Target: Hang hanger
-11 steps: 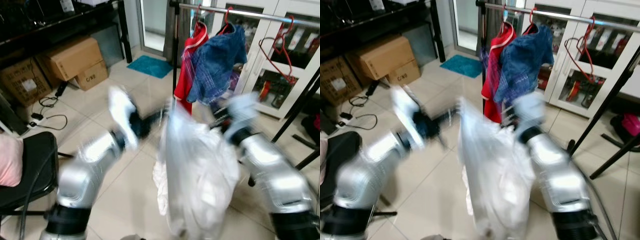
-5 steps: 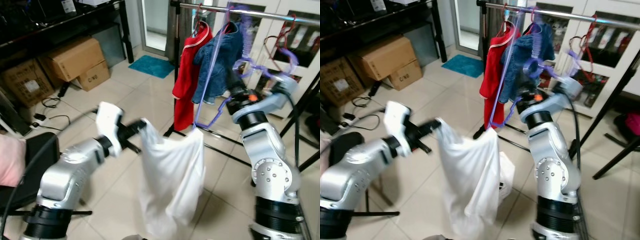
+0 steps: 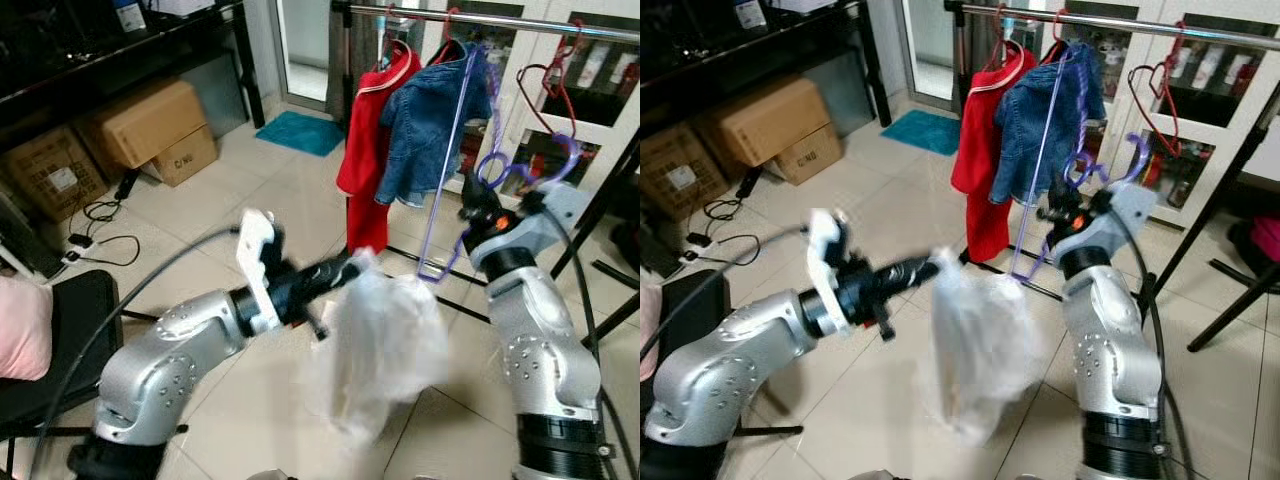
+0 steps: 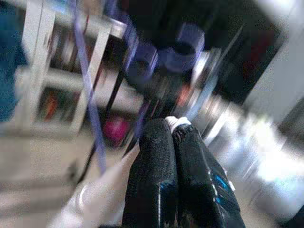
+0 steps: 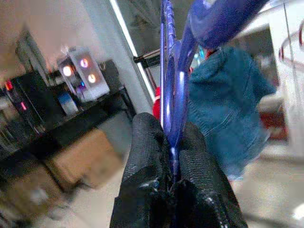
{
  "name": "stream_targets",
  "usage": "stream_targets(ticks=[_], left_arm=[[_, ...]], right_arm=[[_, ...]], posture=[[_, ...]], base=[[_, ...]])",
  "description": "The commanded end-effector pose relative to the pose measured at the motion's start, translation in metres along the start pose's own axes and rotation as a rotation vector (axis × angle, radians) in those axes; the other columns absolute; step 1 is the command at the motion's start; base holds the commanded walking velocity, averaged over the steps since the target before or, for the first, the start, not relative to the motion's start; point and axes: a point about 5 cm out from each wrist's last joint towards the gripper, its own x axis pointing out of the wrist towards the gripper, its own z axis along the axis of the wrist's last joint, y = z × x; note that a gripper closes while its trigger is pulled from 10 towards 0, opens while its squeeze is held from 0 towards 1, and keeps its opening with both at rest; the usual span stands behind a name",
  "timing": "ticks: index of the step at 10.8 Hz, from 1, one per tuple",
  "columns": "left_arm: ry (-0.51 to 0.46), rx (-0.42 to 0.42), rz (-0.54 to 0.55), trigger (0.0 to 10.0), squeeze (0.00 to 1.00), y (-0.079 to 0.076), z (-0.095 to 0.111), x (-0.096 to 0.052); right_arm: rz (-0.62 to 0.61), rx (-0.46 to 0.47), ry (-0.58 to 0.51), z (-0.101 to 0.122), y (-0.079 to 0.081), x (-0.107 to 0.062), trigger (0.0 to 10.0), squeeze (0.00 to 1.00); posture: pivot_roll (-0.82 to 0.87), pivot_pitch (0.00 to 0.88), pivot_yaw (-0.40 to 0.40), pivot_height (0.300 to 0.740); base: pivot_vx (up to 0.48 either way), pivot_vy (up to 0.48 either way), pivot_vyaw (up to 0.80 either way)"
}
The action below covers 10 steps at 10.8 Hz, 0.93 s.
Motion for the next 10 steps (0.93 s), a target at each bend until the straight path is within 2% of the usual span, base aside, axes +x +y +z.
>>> stream_targets(ticks=[1, 2, 3, 4, 5, 6, 7, 8, 9, 10], left_arm=[[-0.135, -0.003, -0.049, 0.0, 0.0, -0.008, 0.024, 0.0], [-0.201, -0.02, -0.048, 0.0, 0.0, -0.007, 0.033, -0.001], [-0.212, -0.037, 0.005, 0.0, 0.0, 0.001, 0.038, -0.005], [0.032, 0.063, 0.178, 0.0, 0.0, 0.022, 0.018, -0.014], [0.258, 0.181, 0.304, 0.0, 0.0, 0.04, 0.001, -0.024], [0.426, 0.272, 0.366, 0.0, 0.0, 0.051, -0.013, -0.036], [0.493, 0.298, 0.39, 0.0, 0.0, 0.055, -0.022, -0.042], [0.497, 0.296, 0.37, 0.0, 0.0, 0.052, -0.025, -0.04], [0.515, 0.303, 0.3, 0.0, 0.0, 0.046, -0.033, -0.036], [0.451, 0.284, 0.279, 0.0, 0.0, 0.042, -0.03, -0.032]], right_arm=[[0.078, -0.101, -0.018, 0.0, 0.012, 0.002, 0.0, 0.0], [0.136, -0.153, -0.034, 0.0, 0.02, 0.002, 0.0, 0.0], [0.225, -0.203, -0.081, 0.003, 0.032, 0.002, 0.0, 0.0], [0.231, -0.028, -0.138, 0.014, 0.039, 0.005, 0.0, 0.0], [0.141, 0.275, -0.188, 0.025, 0.032, 0.012, 0.0, 0.0], [0.084, 0.538, -0.233, 0.031, 0.024, 0.018, 0.0, 0.0], [0.049, 0.799, -0.3, 0.037, 0.013, 0.022, 0.0, 0.0], [0.036, 0.884, -0.324, 0.039, 0.009, 0.023, 0.0, 0.0], [0.006, 0.889, -0.313, 0.037, 0.001, 0.024, 0.0, 0.0], [0.021, 0.629, -0.206, 0.031, 0.004, 0.023, 0.0, 0.0]], posture=[[0.0, 0.0, 0.105, 0.74], [0.0, 0.0, 0.105, 0.74], [0.0, 0.0, 0.105, 0.74], [0.0, 0.0, 0.104, 0.74], [0.01, 0.0, 0.087, 0.74], [0.02, 0.0, 0.079, 0.74], [0.02, 0.0, 0.078, 0.74], [0.02, 0.0, 0.082, 0.74], [0.01, 0.0, 0.099, 0.74], [0.01, 0.0, 0.113, 0.74]], base=[[0.0, 0.0, 0.0], [0.0, 0.0, 0.0], [0.0, 0.0, 0.0], [0.0, 0.0, 0.0], [0.0, 0.0, 0.0], [0.0, 0.0, 0.0], [0.0, 0.0, 0.0], [0.0, 0.0, 0.0], [0.0, 0.0, 0.0], [0.0, 0.0, 0.0]])
